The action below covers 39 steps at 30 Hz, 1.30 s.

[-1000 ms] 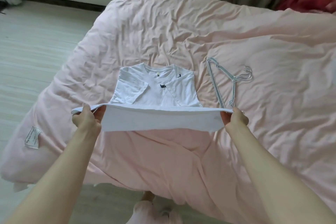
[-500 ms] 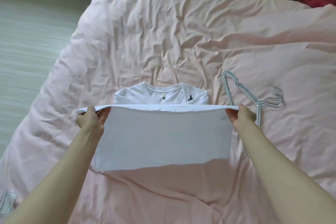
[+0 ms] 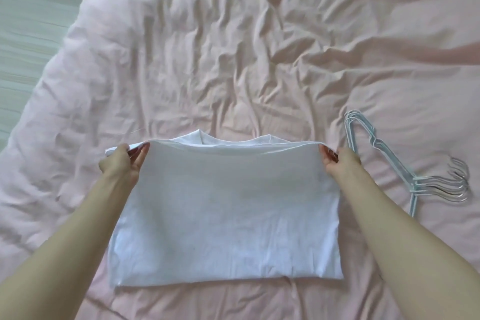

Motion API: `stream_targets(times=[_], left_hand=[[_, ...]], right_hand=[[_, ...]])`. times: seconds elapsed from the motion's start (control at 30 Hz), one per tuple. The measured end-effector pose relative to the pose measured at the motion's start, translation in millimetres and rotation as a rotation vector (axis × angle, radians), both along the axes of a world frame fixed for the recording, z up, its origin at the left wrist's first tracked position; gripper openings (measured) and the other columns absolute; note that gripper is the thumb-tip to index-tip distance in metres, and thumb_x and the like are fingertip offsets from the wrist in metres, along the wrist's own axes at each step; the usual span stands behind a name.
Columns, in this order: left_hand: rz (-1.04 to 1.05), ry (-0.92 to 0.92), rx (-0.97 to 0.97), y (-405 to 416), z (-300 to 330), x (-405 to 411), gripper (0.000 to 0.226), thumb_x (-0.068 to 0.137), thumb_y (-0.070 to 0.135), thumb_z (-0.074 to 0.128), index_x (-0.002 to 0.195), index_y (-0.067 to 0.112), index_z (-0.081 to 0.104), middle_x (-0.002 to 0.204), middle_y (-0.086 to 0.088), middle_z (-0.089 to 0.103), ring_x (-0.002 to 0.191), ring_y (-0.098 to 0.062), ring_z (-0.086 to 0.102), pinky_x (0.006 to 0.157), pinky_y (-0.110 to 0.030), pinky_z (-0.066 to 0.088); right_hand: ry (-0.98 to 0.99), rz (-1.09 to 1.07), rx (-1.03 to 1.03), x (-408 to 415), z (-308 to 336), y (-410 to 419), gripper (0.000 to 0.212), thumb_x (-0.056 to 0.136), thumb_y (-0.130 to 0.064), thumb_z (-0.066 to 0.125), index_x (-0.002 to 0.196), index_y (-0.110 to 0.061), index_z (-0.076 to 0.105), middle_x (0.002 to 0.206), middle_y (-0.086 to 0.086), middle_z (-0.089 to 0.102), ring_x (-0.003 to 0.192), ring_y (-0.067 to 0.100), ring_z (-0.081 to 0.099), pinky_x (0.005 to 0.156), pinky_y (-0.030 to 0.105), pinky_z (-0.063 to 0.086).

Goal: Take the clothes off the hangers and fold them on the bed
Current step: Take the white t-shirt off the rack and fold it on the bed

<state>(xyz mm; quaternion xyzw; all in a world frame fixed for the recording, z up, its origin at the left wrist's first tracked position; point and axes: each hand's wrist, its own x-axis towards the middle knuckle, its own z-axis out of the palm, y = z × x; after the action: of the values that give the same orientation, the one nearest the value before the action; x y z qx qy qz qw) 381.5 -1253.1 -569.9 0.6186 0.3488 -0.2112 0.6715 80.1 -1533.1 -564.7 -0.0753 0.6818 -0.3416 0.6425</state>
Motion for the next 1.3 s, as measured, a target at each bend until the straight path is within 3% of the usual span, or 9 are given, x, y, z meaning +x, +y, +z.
stream_targets(times=[0.17,0.27,0.37,0.47,0.6,0.77,0.87,1.07,1.3], left_hand=[[-0.218,-0.085,0.08,-25,-17,-4,0.013,0.094,0.008,0.04,0.104,0.006,0.048,0.092,-0.004,0.057,0.083,-0.017,0.06,0.071,-0.024,0.055],[-0.616,-0.394,0.363,-21,-25,-31,0.024,0.093,0.008,0.04,0.109,0.012,0.056,0.107,-0.007,0.06,0.089,-0.015,0.054,0.084,-0.026,0.045],[-0.997,-0.669,0.592,-8,-34,-76,0.031,0.093,0.001,0.042,0.119,0.004,0.058,0.121,-0.006,0.058,0.109,-0.017,0.052,0.096,-0.019,0.033],[-1.372,-0.743,0.7,17,-58,-123,0.036,0.094,0.004,0.043,0.129,0.003,0.052,0.143,-0.017,0.042,0.137,-0.034,0.03,0.112,-0.044,0.021],[-1.668,-0.739,0.864,55,-75,-171,0.051,0.09,0.027,0.028,0.133,0.006,0.047,0.146,-0.021,0.036,0.135,-0.045,0.03,0.103,-0.064,0.024],[-1.777,-0.806,1.014,90,-76,-197,0.052,0.09,0.031,0.028,0.138,0.013,0.04,0.147,-0.019,0.035,0.136,-0.042,0.03,0.104,-0.065,0.022],[-1.807,-0.781,1.051,106,-74,-209,0.055,0.091,0.033,0.026,0.141,0.015,0.038,0.15,-0.017,0.03,0.139,-0.039,0.025,0.107,-0.063,0.015],[-1.756,-0.657,1.059,125,-64,-232,0.061,0.09,0.04,0.015,0.144,0.018,0.036,0.154,-0.012,0.025,0.143,-0.034,0.017,0.109,-0.063,0.007],[-1.694,-0.615,1.073,137,-63,-242,0.05,0.099,0.036,0.027,0.147,0.023,0.028,0.158,-0.006,0.012,0.146,-0.025,0.006,0.111,-0.059,0.003]], right_hand=[[-0.02,0.047,-0.046,6,-38,-7,0.011,0.097,-0.01,0.036,0.096,-0.007,0.047,0.083,0.008,0.05,0.077,0.018,0.055,0.079,0.032,0.052],[0.27,0.312,-0.248,14,-43,20,0.01,0.095,-0.012,0.043,0.091,-0.014,0.052,0.087,0.006,0.057,0.074,0.013,0.055,0.072,0.029,0.05],[0.6,0.768,-0.496,11,-52,70,0.019,0.097,-0.018,0.045,0.106,-0.01,0.059,0.109,0.006,0.061,0.096,0.013,0.055,0.093,0.032,0.045],[0.74,1.271,-0.764,-13,-71,129,0.038,0.097,-0.023,0.042,0.128,-0.007,0.054,0.138,0.008,0.049,0.129,0.019,0.042,0.11,0.031,0.029],[0.962,1.65,-0.898,-63,-93,174,0.055,0.085,-0.033,0.03,0.128,-0.011,0.057,0.144,0.013,0.044,0.135,0.025,0.038,0.113,0.041,0.023],[1.169,1.449,-0.836,-118,-84,180,0.045,0.08,-0.025,0.04,0.109,-0.003,0.067,0.12,0.018,0.062,0.113,0.029,0.054,0.093,0.045,0.045],[1.139,1.129,-0.563,-151,-74,176,0.033,0.086,-0.013,0.052,0.113,0.003,0.061,0.118,0.021,0.059,0.11,0.037,0.055,0.091,0.04,0.043],[0.587,0.785,-0.167,-191,-61,168,0.009,0.089,-0.017,0.061,0.093,-0.009,0.062,0.088,0.005,0.059,0.08,0.015,0.053,0.05,0.009,0.041],[0.316,0.83,0.133,-202,-60,168,0.019,0.093,-0.018,0.057,0.075,-0.012,0.053,0.061,0.0,0.056,0.051,0.01,0.054,0.039,0.018,0.042]])
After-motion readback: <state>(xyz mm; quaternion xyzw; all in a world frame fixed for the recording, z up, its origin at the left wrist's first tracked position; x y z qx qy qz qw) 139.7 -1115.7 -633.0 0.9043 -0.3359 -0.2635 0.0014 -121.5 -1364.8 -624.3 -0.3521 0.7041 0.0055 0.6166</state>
